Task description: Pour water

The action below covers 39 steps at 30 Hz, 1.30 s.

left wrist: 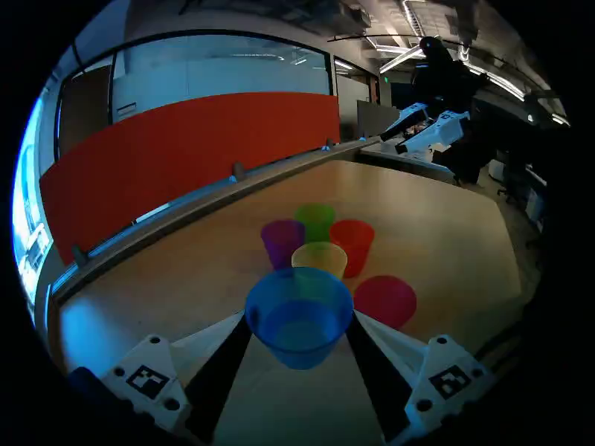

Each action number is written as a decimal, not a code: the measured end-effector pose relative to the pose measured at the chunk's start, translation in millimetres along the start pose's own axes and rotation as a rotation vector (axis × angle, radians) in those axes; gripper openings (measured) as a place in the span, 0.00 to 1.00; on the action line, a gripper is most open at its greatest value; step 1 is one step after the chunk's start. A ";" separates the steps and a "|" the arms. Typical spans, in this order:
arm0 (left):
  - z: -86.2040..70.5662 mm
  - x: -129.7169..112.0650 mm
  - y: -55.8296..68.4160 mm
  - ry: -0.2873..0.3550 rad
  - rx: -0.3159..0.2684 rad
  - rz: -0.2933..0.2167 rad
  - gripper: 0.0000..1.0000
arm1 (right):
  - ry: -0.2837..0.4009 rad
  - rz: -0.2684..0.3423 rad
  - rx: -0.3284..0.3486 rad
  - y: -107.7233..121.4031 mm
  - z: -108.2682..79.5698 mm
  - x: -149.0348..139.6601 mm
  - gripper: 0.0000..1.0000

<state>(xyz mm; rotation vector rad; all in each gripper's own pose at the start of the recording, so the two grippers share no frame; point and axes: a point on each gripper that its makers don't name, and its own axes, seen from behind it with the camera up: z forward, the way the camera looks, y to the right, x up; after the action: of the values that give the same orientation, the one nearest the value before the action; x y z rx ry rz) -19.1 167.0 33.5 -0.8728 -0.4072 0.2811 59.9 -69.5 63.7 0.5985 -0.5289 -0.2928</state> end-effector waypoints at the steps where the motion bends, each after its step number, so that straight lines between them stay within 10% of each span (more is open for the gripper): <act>1: -0.9 3.0 -1.0 0.007 0.002 0.000 0.85 | 0.001 -0.001 0.001 -0.3 0.7 0.4 1.00; 39: -43.7 91.8 -22.6 0.237 0.095 -0.009 0.85 | 0.060 -0.030 0.068 -15.5 55.9 21.9 1.00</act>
<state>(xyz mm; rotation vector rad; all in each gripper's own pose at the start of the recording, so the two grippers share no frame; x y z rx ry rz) 83.9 160.1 47.3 -0.8007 -0.1760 0.1845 45.6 -116.2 101.9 0.6792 -0.4735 -0.2850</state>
